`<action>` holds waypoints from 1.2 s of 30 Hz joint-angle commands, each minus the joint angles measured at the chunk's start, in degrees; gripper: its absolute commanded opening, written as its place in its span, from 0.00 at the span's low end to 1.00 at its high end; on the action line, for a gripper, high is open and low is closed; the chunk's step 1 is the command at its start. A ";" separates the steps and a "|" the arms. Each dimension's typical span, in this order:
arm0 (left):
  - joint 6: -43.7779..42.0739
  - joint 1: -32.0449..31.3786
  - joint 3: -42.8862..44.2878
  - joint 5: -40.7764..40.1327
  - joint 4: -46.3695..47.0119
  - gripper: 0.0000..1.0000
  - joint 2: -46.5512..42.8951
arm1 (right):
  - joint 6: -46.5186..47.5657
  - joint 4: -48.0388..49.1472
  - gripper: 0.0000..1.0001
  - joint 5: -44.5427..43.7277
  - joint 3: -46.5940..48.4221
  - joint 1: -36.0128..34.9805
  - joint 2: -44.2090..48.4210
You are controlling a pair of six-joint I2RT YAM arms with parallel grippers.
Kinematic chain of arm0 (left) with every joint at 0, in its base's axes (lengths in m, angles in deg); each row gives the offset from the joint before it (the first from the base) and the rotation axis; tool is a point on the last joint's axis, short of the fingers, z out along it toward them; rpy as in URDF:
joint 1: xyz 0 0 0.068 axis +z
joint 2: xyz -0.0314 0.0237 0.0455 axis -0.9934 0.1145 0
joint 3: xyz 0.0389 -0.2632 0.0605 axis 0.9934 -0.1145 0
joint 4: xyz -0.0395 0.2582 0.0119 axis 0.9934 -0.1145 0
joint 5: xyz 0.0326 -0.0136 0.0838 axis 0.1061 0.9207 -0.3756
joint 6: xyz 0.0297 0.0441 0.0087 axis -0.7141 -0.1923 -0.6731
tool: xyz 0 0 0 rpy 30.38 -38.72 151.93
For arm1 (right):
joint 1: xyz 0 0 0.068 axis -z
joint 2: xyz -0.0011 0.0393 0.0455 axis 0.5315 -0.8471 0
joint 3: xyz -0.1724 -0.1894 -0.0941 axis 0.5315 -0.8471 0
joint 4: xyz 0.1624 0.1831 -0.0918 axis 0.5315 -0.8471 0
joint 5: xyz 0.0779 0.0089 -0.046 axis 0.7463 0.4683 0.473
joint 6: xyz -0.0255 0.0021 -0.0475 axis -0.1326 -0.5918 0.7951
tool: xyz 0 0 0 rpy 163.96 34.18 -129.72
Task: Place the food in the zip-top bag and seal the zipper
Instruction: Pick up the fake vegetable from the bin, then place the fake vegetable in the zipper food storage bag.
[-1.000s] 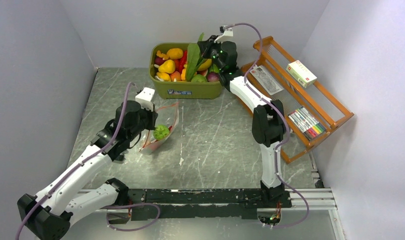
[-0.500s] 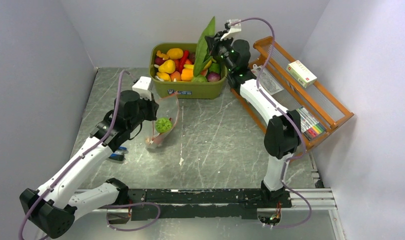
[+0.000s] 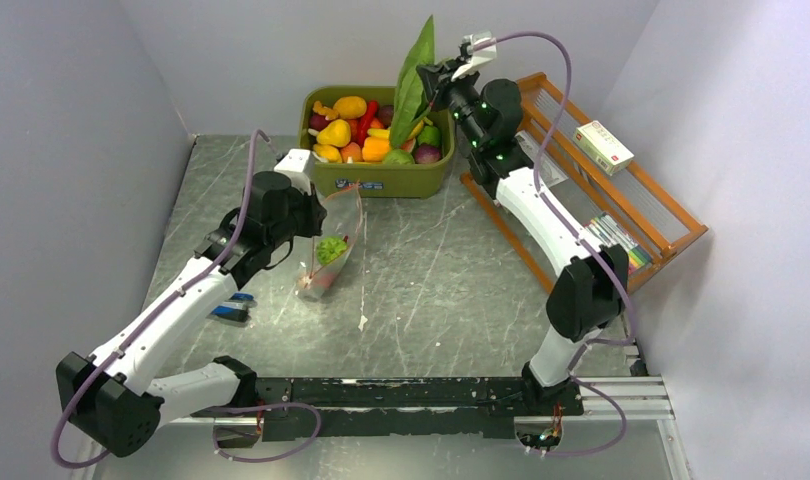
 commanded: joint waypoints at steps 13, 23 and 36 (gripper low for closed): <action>2.85 2.23 7.13 6.47 0.29 0.07 2.41 | -2.13 -1.84 0.00 1.03 -14.68 -9.27 21.25; 5.97 2.78 5.59 8.19 2.27 0.07 3.86 | -4.11 -4.28 0.00 -0.51 -17.51 -16.27 26.03; 5.33 2.96 5.17 8.21 2.66 0.07 4.65 | -6.11 -1.14 0.00 -4.42 -22.47 -21.39 26.66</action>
